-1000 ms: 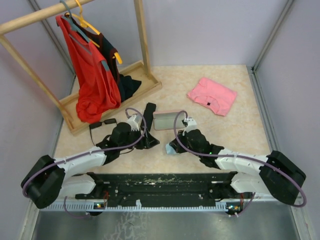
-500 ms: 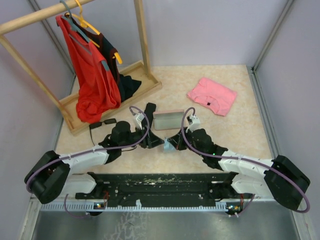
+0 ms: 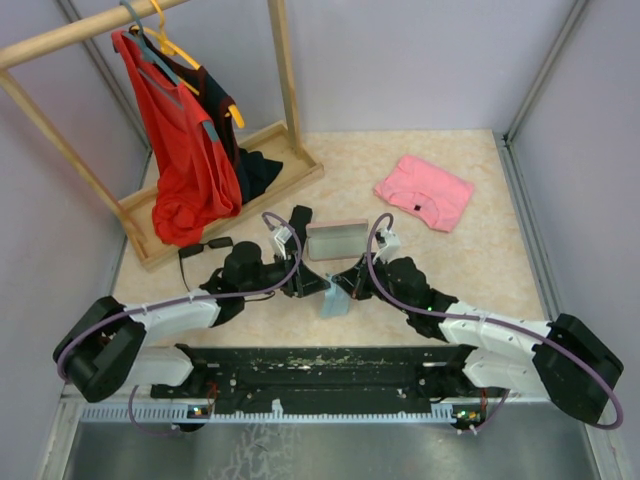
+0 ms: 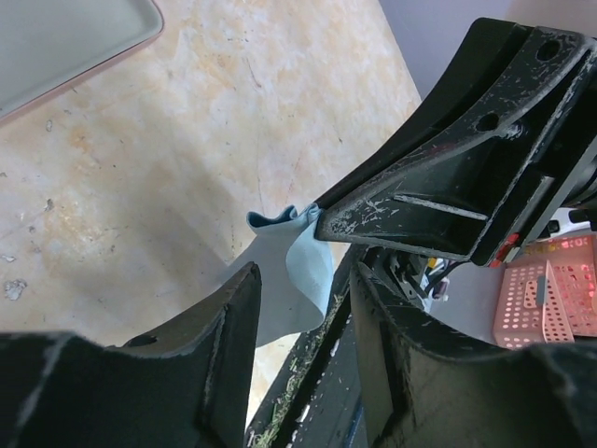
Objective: Organize the sunglasses
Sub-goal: Adjust the glasses cleaning cloth at the center of the board.
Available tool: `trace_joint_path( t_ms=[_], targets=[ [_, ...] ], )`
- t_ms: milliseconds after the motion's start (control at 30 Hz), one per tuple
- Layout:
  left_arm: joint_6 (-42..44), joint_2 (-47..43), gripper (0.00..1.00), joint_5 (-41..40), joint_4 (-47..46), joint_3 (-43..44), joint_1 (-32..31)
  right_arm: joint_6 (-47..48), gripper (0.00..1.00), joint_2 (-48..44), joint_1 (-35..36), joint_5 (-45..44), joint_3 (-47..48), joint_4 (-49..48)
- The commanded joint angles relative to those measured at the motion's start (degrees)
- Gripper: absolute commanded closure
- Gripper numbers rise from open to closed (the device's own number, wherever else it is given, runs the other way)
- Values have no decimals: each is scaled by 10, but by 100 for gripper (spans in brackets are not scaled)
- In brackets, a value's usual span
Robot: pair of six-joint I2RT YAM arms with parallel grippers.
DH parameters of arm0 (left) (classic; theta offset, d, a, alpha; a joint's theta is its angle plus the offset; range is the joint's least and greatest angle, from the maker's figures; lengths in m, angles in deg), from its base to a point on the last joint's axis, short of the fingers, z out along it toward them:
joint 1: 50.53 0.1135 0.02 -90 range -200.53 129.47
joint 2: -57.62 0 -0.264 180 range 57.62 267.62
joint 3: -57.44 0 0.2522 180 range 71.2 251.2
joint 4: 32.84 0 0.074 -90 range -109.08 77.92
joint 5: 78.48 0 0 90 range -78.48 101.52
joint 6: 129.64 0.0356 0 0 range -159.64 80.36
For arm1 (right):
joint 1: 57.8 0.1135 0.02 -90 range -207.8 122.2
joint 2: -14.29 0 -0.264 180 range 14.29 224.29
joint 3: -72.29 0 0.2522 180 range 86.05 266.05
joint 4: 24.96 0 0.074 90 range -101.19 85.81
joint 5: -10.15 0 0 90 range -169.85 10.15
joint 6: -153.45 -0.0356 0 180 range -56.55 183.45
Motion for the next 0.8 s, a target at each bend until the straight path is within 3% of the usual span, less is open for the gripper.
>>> trace_joint_path(
  t_ms=[0, 267, 433, 767],
  targets=[
    [2, 9, 53, 25, -36, 10, 3, -6, 100, -10, -5, 8, 21, -38],
    [2, 18, 73, 27, -39, 16, 3, -9, 100, -5, -5, 14, 23, -45],
    [-2, 19, 99, 23, -35, 20, 3, -7, 100, -2, -5, 16, 26, -39],
    [6, -2, 100, -40, 15, 16, 3, 1, 100, -16, -5, -3, 20, -3]
  ],
)
